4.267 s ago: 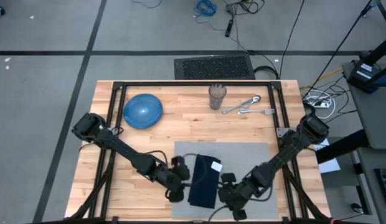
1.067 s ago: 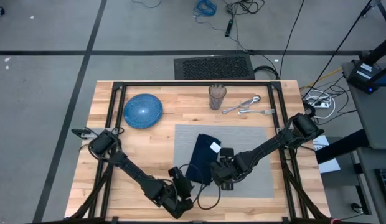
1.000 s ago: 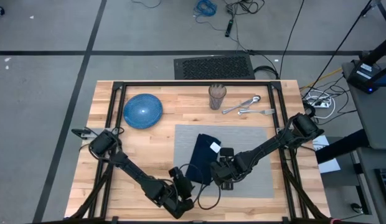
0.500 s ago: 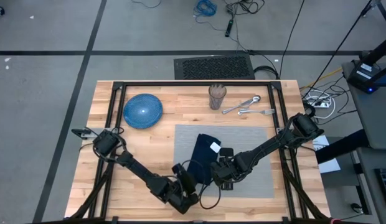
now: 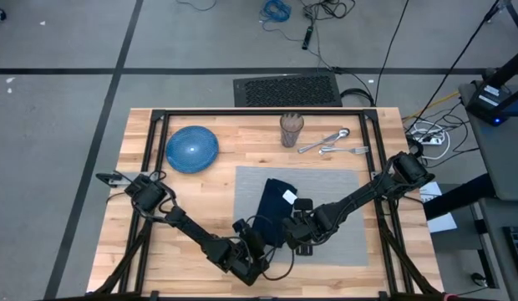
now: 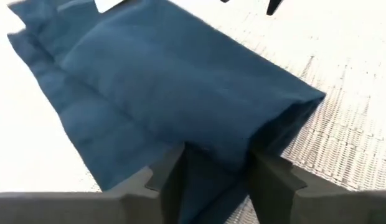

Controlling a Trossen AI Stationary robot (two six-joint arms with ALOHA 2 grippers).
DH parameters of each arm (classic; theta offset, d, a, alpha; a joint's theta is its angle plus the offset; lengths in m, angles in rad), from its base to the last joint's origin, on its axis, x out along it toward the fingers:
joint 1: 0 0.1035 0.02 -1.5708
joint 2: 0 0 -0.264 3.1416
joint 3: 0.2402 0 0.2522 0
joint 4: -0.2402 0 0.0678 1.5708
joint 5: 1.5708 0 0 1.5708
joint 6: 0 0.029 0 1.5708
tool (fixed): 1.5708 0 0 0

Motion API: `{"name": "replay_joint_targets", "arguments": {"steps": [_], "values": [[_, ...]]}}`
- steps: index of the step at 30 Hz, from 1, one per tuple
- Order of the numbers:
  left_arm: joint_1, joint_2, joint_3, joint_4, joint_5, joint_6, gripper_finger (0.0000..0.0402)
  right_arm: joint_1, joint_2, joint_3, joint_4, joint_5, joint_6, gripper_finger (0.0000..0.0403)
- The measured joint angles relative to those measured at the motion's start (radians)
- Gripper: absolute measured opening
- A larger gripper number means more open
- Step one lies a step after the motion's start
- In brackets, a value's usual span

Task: Set table place
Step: Fold the blue napkin

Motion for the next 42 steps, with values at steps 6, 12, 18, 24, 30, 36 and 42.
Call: {"name": "replay_joint_targets", "arguments": {"steps": [6,12,18,24,30,36,42], "values": [[0.000,0.001,0.044,-0.003,-0.003,0.138,0.0026,0.000,0.000,0.000,0.000,0.000,-0.004,0.0148],[0.001,0.001,0.075,-0.106,0.000,0.185,0.0001,0.001,0.000,0.000,-0.001,0.000,-0.004,0.0148],[0.001,0.001,0.105,-0.263,0.002,0.235,0.0000,0.001,0.000,0.000,0.000,0.000,-0.005,0.0148],[0.001,0.000,0.108,-0.366,0.001,0.244,0.0000,0.001,0.000,0.000,0.001,0.000,-0.004,0.0148],[-0.019,0.000,0.137,-0.470,-0.004,0.242,0.0000,0.001,0.000,0.000,0.001,0.000,-0.004,0.0148],[-0.048,-0.002,0.196,-0.562,-0.016,0.236,0.0000,0.001,0.000,0.000,0.001,0.000,-0.004,0.0148],[-0.058,-0.002,0.184,-0.587,0.049,0.233,0.0000,0.001,0.000,0.000,0.002,0.000,-0.004,0.0148]]}}
